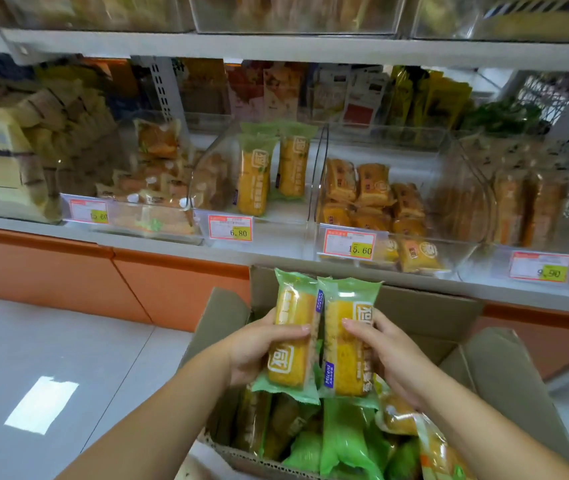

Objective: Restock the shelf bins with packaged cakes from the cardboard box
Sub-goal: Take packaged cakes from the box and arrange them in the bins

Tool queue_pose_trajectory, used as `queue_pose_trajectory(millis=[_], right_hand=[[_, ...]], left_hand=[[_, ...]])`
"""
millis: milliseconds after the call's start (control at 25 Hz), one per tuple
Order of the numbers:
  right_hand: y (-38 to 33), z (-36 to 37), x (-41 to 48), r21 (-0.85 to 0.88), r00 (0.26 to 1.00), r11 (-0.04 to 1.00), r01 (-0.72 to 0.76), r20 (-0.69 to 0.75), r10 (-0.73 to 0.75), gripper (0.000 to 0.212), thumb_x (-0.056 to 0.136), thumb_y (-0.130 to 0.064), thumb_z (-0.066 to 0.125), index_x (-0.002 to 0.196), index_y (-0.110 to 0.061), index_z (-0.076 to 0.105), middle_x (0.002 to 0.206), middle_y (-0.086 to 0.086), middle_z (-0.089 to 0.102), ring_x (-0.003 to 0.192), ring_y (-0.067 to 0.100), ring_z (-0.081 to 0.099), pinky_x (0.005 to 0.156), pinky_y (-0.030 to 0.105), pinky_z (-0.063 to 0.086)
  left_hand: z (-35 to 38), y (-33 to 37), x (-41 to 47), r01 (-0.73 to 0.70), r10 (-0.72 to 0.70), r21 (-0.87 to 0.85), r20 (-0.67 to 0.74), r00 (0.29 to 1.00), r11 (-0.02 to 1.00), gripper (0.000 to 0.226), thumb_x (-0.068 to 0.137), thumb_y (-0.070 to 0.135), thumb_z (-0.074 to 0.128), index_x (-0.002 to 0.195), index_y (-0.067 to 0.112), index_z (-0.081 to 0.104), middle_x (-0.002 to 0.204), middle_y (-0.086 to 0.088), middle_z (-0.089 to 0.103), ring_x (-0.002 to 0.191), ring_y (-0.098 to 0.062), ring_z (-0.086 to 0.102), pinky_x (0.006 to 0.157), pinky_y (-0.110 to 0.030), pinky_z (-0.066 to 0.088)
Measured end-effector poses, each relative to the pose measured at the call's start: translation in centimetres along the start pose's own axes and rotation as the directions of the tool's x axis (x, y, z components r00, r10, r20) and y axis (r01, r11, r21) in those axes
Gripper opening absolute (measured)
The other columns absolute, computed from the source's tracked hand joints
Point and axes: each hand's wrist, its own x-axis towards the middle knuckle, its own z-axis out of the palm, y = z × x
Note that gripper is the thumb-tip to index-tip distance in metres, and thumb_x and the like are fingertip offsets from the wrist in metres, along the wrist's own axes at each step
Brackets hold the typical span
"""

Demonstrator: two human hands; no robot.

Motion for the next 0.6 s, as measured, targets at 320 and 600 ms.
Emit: queue_pose_trajectory(millis=[320,600], right_hand=[[-15.9,4.8,1.6,-0.214,0.932,0.912,0.351,-0.02,-0.363,0.056,0.061,-0.048,0.08,0.11,-0.023,0.065,0.1,-0.006,0.074,0.09,0.013,0.069,0.078,0.031,0.05],[-22.9,11.5,14.7,-0.416,0.879,0.858,0.301,-0.226,-0.419,0.03,0.084,-0.019,0.071,0.111,-0.011,0.06,0.111,0.009,0.067,0.099,0.027,0.065,0.085,0.042,0.054]], left_hand=[[-5.5,14.4,-7.5,-0.281,0.363,0.423,-0.125,0.923,0.861,0.06,0.066,0.043,0.086,0.117,0.023,0.062,0.104,-0.003,0.075,0.096,-0.023,0.073,0.078,-0.038,0.059],[-10.3,19.8,-6.3,-0.398,0.548,0.455,-0.264,0.794,0.797,0.055,0.063,0.05,0.076,0.109,0.022,0.068,0.096,-0.002,0.077,0.087,-0.022,0.074,0.08,-0.044,0.059]])
